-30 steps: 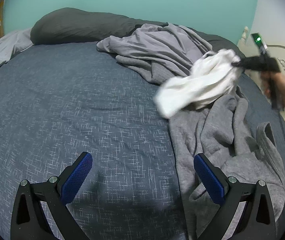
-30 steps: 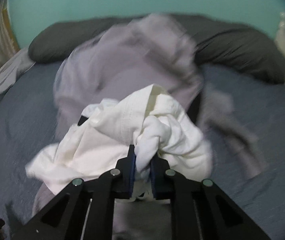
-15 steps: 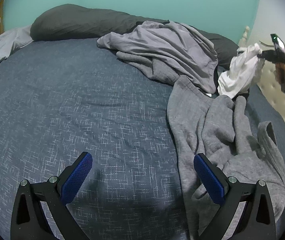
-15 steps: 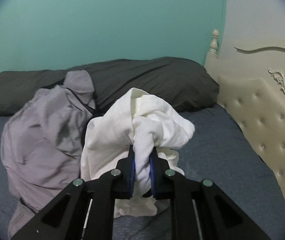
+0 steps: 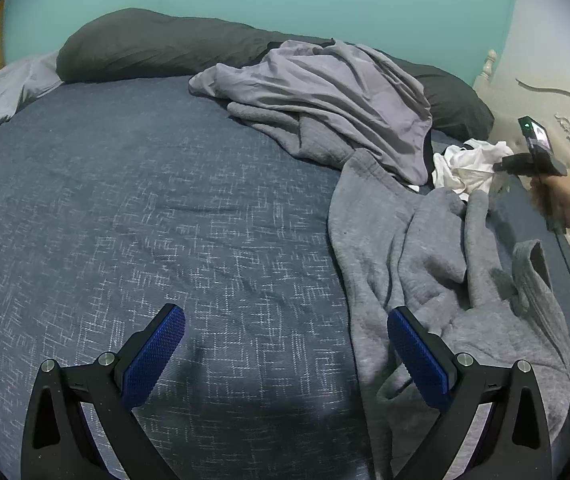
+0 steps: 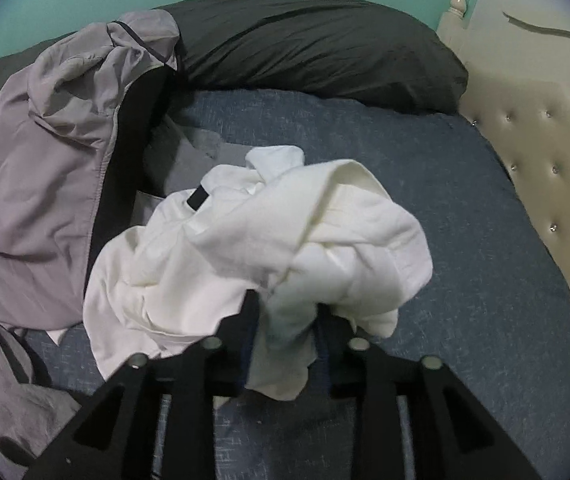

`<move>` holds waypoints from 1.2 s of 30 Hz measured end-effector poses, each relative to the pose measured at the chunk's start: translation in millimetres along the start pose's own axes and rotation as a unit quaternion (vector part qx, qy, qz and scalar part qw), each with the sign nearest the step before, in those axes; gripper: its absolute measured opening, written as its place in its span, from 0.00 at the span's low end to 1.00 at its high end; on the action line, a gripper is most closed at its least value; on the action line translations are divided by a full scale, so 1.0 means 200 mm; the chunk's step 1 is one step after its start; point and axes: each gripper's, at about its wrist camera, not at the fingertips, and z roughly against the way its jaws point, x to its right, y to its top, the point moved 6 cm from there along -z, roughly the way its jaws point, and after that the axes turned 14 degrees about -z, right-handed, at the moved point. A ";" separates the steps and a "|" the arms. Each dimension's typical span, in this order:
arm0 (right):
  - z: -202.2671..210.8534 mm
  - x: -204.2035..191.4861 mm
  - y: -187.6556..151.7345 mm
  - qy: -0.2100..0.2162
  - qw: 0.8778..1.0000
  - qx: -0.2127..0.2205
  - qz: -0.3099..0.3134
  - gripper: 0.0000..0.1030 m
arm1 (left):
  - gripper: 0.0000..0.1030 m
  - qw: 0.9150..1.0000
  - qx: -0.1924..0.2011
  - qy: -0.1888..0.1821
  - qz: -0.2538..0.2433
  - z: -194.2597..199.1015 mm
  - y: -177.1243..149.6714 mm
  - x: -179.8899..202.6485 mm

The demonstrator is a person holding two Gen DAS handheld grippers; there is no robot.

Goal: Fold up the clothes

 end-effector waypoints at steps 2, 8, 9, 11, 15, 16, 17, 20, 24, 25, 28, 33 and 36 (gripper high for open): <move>0.05 0.05 0.01 0.004 1.000 0.011 -0.018 0.29 | 1.00 1.000 0.003 -0.002 0.001 0.01 0.01 0.01; 0.34 0.23 0.01 0.047 0.993 0.048 -0.095 0.55 | 1.00 1.000 0.013 -0.013 -0.006 0.06 0.04 0.06; 0.39 0.24 -0.02 0.064 0.992 0.043 -0.096 0.55 | 1.00 1.000 0.015 -0.015 -0.011 0.06 0.05 0.09; 0.47 0.23 -0.11 0.087 0.993 0.029 -0.080 0.55 | 1.00 0.999 0.016 -0.026 -0.017 0.08 0.06 0.14; 0.57 0.17 -0.34 0.127 0.991 -0.006 -0.043 0.55 | 1.00 0.998 0.015 -0.049 -0.030 0.12 0.07 0.27; 0.60 0.15 -0.40 0.139 0.990 -0.014 -0.036 0.55 | 1.00 0.998 0.015 -0.053 -0.034 0.13 0.07 0.30; 0.63 0.12 -0.47 0.153 0.988 -0.025 -0.030 0.55 | 1.00 0.998 0.014 -0.058 -0.037 0.15 0.07 0.34; 0.72 0.05 -0.67 0.188 0.981 -0.054 -0.005 0.55 | 1.00 0.996 0.015 -0.074 -0.041 0.19 0.10 0.44; 0.86 -0.06 -0.94 0.225 0.970 -0.083 0.039 0.55 | 1.00 0.995 0.012 -0.083 -0.054 0.24 0.12 0.56; 0.89 -0.08 -0.99 0.233 0.968 -0.085 0.047 0.55 | 1.00 0.995 0.011 -0.081 -0.063 0.25 0.13 0.59; 0.97 -0.13 -1.12 0.254 0.960 -0.090 0.069 0.55 | 1.00 0.993 0.007 -0.088 -0.076 0.25 0.12 0.66; 1.05 -0.18 -1.31 0.278 0.950 -0.110 0.094 0.55 | 1.00 0.991 -0.009 -0.086 -0.104 0.23 0.08 0.73; 1.08 -0.18 -1.38 0.282 0.946 -0.116 0.107 0.55 | 1.00 0.989 -0.015 -0.089 -0.117 0.23 0.06 0.77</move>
